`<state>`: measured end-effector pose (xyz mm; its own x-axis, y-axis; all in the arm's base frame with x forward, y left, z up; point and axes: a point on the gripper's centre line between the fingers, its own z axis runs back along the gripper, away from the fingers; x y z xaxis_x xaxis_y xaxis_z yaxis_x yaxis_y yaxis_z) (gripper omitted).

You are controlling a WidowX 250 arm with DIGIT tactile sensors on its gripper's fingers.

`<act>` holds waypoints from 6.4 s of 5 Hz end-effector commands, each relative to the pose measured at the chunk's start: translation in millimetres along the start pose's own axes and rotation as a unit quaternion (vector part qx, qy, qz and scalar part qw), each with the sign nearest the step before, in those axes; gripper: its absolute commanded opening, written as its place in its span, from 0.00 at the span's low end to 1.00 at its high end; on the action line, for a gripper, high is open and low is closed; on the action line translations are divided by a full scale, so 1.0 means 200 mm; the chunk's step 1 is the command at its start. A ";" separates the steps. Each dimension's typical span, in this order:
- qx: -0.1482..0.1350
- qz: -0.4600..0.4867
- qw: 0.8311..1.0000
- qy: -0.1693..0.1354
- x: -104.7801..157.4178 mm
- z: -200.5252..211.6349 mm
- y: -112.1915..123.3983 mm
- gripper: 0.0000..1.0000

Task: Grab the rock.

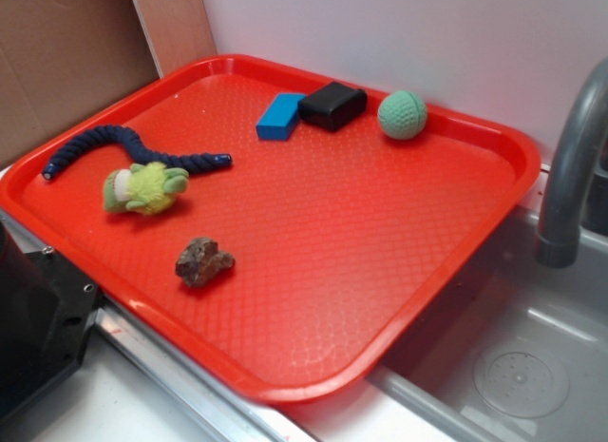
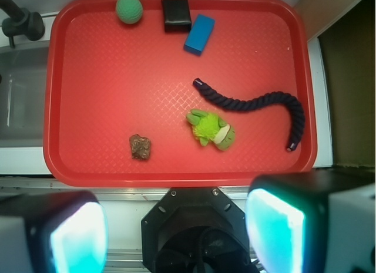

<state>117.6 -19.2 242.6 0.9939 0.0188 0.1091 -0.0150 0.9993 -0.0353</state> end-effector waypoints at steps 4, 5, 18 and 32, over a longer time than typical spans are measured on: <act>0.018 0.013 1.000 0.010 -0.02 -0.48 -0.07 1.00; -0.001 -0.004 1.000 0.012 0.09 -0.68 -0.16 1.00; 0.013 0.052 0.998 -0.019 0.29 -0.38 0.07 0.00; -0.031 -0.035 0.992 0.117 -0.12 -1.14 -0.15 0.00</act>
<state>129.2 -54.0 13.6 0.9904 -0.0734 -0.1174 0.0627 0.9937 -0.0924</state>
